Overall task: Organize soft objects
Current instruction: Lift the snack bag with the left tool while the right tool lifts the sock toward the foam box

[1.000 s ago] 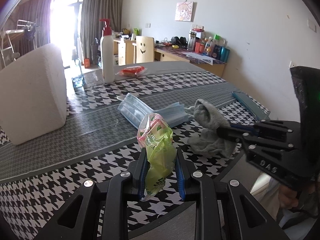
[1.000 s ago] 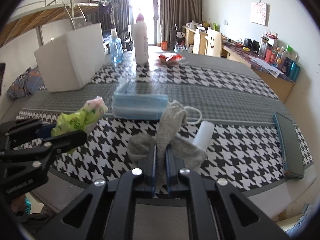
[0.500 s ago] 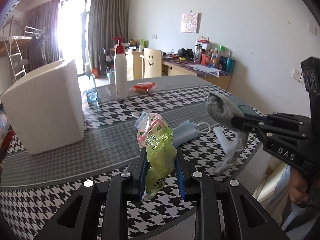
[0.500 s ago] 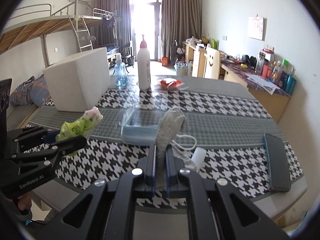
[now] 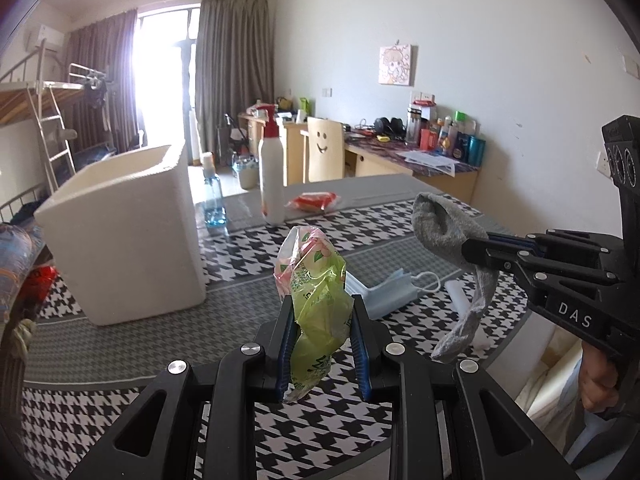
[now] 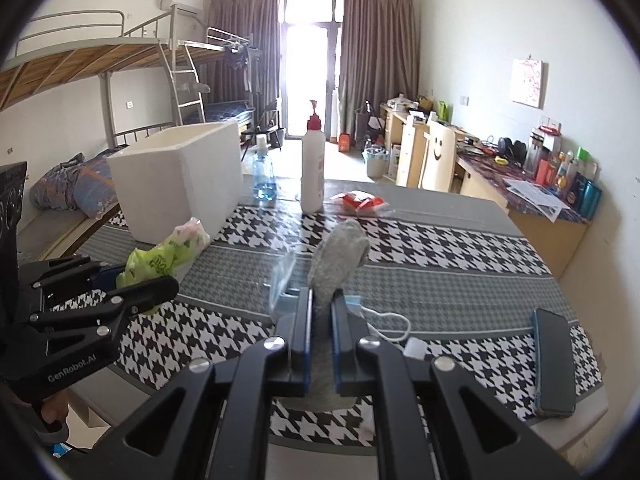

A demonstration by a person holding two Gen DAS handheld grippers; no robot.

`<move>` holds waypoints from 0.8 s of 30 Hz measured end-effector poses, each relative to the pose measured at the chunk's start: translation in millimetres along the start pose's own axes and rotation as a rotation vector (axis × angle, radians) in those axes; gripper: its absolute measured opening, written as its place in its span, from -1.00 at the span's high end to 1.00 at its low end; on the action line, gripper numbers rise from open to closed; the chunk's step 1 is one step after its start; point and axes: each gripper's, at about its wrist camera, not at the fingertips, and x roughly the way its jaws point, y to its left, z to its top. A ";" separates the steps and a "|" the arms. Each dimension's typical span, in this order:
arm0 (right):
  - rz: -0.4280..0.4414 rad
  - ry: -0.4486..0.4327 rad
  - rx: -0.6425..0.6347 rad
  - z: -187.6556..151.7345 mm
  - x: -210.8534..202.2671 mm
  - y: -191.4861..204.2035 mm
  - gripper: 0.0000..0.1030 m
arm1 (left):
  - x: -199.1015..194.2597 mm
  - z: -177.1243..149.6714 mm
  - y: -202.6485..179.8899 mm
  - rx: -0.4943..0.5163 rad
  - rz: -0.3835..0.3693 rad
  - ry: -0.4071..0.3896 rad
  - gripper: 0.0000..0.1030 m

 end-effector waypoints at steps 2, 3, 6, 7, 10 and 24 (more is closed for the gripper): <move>0.012 -0.005 -0.003 2.6 0.2 1.7 0.79 | -1.1 1.2 1.7 -0.002 0.009 -0.007 0.48; 0.015 -0.007 -0.005 4.0 0.6 2.8 0.79 | -1.8 1.8 1.7 -0.002 0.013 -0.010 0.48; 0.026 -0.010 -0.006 8.8 1.3 7.2 0.79 | -4.0 6.4 4.5 -0.001 0.029 -0.025 0.48; 0.029 -0.010 -0.005 10.7 2.0 7.6 0.79 | -5.1 6.8 5.7 0.000 0.032 -0.029 0.48; 0.043 -0.015 -0.010 17.3 2.8 10.4 0.79 | -8.0 10.4 7.8 0.002 0.047 -0.042 0.48; 0.116 -0.041 -0.034 39.9 10.6 26.9 0.79 | -18.5 24.4 26.0 -0.001 0.120 -0.087 0.48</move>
